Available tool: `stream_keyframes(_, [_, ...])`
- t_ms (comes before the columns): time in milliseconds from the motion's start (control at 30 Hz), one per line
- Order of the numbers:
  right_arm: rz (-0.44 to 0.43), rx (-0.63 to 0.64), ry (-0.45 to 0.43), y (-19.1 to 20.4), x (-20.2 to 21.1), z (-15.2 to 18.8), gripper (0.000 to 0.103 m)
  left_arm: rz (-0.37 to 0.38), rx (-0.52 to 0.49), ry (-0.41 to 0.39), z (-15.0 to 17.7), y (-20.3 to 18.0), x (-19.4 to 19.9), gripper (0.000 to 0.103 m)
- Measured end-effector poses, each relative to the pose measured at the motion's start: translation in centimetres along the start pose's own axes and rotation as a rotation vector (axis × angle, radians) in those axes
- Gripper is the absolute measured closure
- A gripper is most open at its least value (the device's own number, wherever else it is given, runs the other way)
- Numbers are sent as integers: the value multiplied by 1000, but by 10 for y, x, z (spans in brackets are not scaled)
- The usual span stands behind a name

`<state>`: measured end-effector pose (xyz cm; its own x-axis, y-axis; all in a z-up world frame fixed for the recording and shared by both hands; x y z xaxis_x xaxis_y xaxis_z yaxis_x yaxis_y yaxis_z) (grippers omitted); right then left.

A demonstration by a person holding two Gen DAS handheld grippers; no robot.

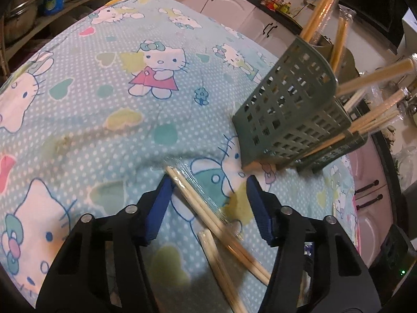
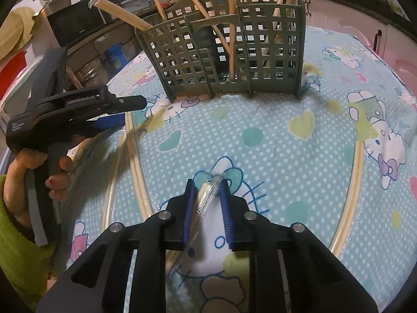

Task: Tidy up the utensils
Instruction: 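Close the right tool on a wrapped chopstick while the left tool grasps another, then lift both held chopsticks upright and carry them above the grey caddy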

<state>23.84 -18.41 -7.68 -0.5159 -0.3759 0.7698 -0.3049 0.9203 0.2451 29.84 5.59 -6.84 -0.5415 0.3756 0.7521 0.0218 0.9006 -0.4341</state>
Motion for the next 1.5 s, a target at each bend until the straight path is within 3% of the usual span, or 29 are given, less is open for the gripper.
stream_keyframes(333, [-60, -40, 2, -2, 1, -10, 95, -86, -16, -19, -8, 8, -3, 91])
stream_keyframes(733, [-67, -57, -101, -14, 42, -22, 96, -16, -3, -99, -7, -10, 37, 97])
stream_keyframes(1033, [-68, -69, -185, -23, 76, -25, 97, 52, -95, -209, -1, -59, 91, 100])
stream_keyframes(1500, [-79, -51, -308, -25, 124, -34, 97, 118, -215, -292, 5, -117, 132, 102])
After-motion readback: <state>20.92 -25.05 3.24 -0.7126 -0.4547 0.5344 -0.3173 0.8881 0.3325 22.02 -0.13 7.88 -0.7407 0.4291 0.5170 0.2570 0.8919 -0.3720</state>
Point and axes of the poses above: each gripper's, at about its wrist camera, not at the fingertips, and x roughly against the way its jaws point, y to its left, z to its underside, the point moved 1 cm from there along -x, roughly the way its jaws point, and after that the axes turned 1 degree about -z, right-handed, at the moved point
